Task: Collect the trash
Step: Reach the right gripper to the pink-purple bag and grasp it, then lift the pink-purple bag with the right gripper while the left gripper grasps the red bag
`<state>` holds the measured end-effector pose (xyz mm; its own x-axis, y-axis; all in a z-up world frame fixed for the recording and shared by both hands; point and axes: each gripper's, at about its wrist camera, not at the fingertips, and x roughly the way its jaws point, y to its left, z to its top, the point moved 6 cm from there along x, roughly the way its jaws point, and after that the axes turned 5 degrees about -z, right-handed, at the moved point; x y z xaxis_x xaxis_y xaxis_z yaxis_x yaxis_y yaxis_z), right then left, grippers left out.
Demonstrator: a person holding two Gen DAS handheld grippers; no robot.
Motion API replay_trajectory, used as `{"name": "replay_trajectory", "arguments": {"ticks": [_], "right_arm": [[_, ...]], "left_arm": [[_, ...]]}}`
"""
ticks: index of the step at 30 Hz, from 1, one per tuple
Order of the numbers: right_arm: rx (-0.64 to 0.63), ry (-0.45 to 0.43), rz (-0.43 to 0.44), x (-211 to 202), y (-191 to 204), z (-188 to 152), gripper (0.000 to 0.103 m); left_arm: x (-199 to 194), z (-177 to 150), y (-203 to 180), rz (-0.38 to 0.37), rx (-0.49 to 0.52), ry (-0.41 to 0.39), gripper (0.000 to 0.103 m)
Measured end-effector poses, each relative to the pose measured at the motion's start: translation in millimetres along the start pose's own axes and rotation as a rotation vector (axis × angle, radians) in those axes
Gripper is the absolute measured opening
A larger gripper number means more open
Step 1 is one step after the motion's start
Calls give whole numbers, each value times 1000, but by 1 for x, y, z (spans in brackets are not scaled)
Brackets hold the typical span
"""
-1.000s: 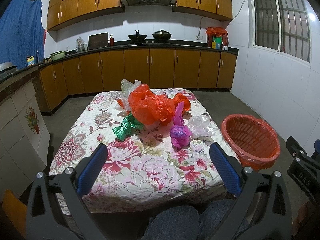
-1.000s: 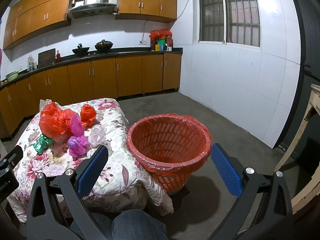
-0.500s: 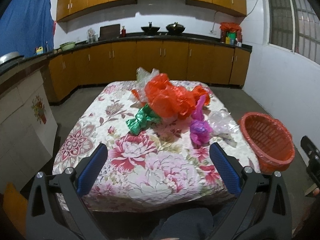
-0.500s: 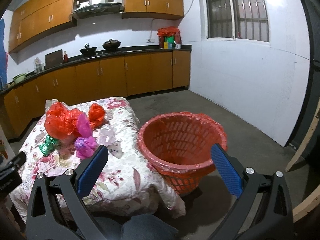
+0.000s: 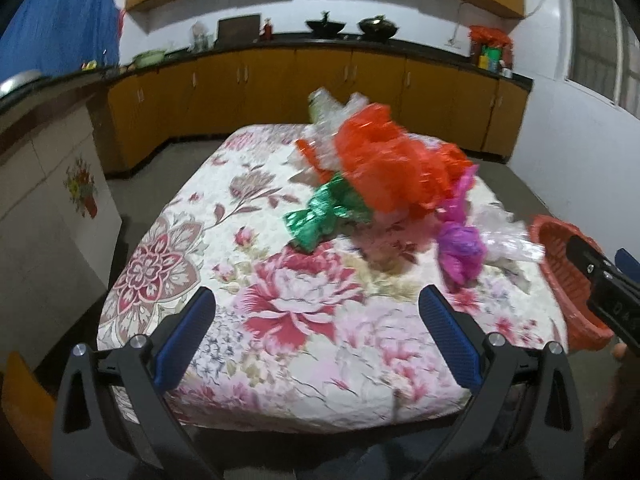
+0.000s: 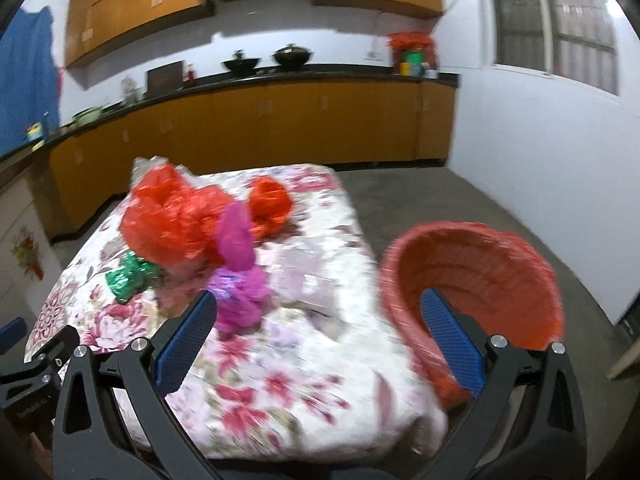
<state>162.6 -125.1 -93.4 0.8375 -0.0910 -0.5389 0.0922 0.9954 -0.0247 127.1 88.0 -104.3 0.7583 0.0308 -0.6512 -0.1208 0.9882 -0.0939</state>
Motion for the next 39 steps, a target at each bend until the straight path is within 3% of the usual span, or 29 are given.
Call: {"name": "replay_trajectory", "arguments": {"ticks": [4,12,19,25,35,39], "right_arm": [[-45,56,41,36,23,-3,93],[-69,150,64,95,53,-10,92],[-79,227,110,121,66,-21,71],[-89,228,133,119,65,-23,58],[-43,147,213,80,55,-19,57],[-86,118,192,77,51,-26,58]], "left_arm": [[19,3,19,4,-46,21,99],[49,14,47,27,-101,43,99],[62,19,56,42,-104,45,99],[67,25,51,7,-109,33,99],[56,54,16,-54,-45,-50,99],[56,57,10,-58,-41,-51,99]]}}
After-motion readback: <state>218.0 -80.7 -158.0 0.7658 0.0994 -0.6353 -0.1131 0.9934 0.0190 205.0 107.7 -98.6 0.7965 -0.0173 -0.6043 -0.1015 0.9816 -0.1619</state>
